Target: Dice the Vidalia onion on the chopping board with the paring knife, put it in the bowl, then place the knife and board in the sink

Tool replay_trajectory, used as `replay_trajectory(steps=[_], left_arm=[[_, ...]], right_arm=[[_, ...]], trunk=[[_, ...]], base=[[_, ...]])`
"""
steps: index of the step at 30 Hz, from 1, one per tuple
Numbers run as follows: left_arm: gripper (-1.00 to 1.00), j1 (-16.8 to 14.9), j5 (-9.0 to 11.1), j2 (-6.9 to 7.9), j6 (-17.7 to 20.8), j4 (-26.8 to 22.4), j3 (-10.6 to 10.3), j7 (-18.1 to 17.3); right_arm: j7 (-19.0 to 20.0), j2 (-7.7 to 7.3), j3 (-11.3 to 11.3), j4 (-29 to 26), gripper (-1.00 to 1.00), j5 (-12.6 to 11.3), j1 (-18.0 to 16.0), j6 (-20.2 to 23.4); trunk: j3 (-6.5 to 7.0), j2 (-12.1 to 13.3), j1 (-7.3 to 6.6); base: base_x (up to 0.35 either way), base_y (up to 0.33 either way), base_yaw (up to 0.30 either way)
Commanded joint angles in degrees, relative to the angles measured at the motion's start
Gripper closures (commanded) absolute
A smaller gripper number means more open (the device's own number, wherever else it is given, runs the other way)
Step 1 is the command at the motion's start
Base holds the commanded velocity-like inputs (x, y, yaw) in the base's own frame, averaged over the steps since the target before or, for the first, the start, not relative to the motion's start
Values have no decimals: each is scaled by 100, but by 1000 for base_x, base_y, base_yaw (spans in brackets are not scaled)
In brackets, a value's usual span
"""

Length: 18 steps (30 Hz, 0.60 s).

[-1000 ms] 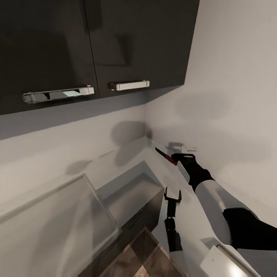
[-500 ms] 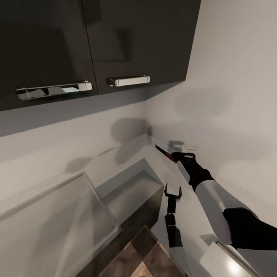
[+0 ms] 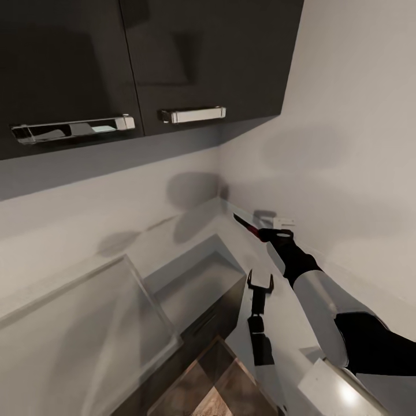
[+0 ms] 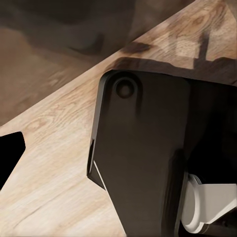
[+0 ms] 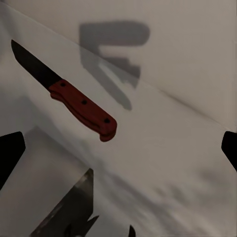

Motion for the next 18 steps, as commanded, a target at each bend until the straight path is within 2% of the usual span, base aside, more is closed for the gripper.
replay_trajectory(steps=[1, 18], left_arm=[[-100, 1, 61, 1, 2, -6, 7, -54], [-100, 1, 61, -4, 0, -6, 6, -54]], right_arm=[[-38, -2, 31, -8, -100, -31, -4, 35], [-38, -2, 33, -8, -100, -39, -4, 36]], trunk=[[-20, -12, 3], [-177, -12, 3]], base=[[0, 0, 0], [0, 0, 0]])
